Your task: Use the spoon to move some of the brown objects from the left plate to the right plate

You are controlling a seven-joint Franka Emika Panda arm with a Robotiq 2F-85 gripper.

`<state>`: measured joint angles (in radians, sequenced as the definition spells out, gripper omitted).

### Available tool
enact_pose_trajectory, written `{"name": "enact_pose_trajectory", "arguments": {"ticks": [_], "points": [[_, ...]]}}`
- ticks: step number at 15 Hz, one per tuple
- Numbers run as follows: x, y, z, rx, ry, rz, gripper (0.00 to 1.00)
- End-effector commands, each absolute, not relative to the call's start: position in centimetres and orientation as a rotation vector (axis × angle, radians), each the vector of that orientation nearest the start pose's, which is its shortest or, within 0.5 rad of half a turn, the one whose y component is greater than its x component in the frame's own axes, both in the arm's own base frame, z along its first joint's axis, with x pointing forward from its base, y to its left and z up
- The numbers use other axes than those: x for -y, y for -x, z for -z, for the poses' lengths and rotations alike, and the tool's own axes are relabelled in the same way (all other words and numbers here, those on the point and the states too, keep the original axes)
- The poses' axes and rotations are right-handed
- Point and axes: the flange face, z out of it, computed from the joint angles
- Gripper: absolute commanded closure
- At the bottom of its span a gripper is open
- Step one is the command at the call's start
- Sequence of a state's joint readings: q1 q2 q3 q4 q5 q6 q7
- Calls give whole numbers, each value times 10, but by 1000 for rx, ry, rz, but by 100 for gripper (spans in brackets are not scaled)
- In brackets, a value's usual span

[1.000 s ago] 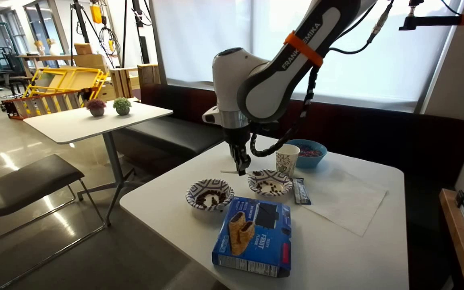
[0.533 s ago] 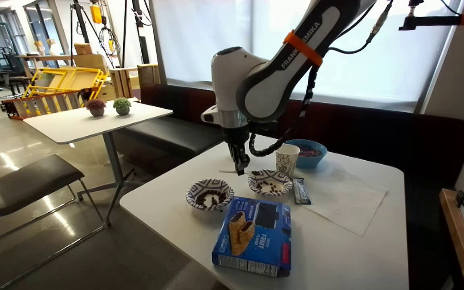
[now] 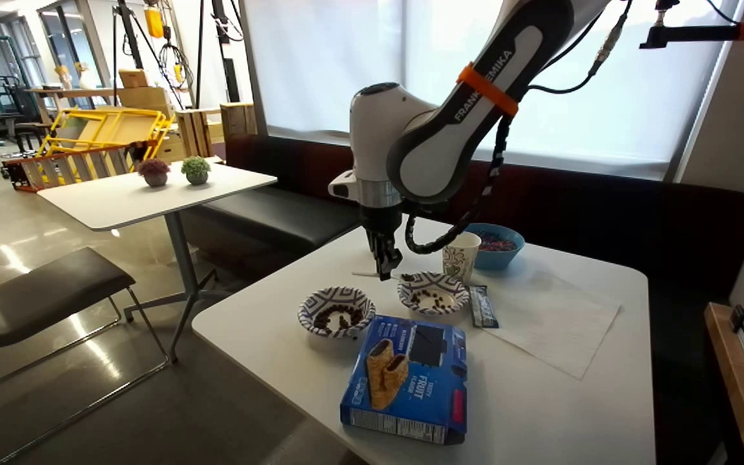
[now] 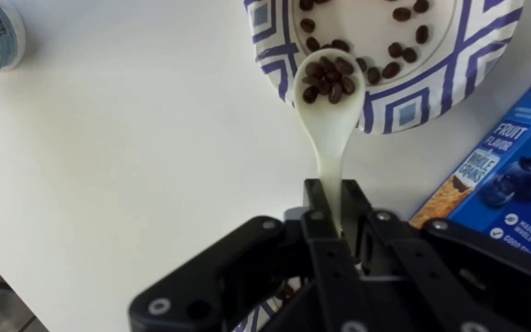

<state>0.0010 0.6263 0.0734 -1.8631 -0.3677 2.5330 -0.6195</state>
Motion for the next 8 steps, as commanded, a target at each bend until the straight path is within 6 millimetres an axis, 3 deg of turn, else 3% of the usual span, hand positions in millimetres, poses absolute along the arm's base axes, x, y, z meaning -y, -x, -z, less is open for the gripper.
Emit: {"name": "enact_pose_trajectory", "arguments": {"ticks": [1,8], "points": [[-38,-637,-170,1610,2914,92,97],[-26,-616,-165,1668,2927,290,97]]}}
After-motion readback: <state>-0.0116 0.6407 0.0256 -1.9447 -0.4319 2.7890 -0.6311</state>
